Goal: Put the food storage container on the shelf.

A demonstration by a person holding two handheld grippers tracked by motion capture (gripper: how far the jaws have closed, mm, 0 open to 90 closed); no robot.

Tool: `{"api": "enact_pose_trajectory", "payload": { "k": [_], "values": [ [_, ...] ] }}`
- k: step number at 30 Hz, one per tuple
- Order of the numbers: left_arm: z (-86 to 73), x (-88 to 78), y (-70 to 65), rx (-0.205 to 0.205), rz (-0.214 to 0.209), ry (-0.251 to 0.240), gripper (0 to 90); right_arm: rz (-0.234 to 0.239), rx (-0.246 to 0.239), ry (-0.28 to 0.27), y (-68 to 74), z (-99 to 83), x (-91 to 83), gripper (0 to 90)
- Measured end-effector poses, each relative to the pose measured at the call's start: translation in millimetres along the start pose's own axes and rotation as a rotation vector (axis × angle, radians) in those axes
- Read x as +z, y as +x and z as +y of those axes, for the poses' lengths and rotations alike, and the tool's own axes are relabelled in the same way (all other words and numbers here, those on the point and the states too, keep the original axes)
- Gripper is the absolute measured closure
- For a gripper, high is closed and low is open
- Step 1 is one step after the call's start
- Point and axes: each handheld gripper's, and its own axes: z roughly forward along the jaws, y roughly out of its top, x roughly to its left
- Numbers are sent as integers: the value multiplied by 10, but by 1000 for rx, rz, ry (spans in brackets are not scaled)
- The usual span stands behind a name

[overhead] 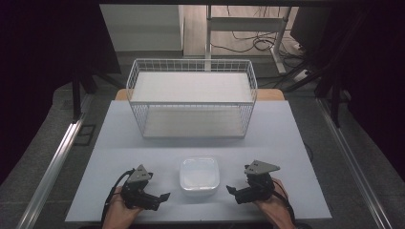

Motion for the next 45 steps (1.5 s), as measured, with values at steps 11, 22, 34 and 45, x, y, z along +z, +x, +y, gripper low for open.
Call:
{"api": "enact_pose_trajectory", "payload": {
  "k": [11,22,34,45],
  "values": [
    [186,88,-26,-14,-25,-19,41,44,18,-6,60,176,52,1],
    [470,247,-6,-11,-87,-47,107,62,45,-2,118,417,219,79],
    [591,424,31,-64,-160,-12,138,155,115,55,69,490,419,170],
    [519,318,-5,-123,-241,1,377,251,221,110,73,446,346,359]
  ]
}}
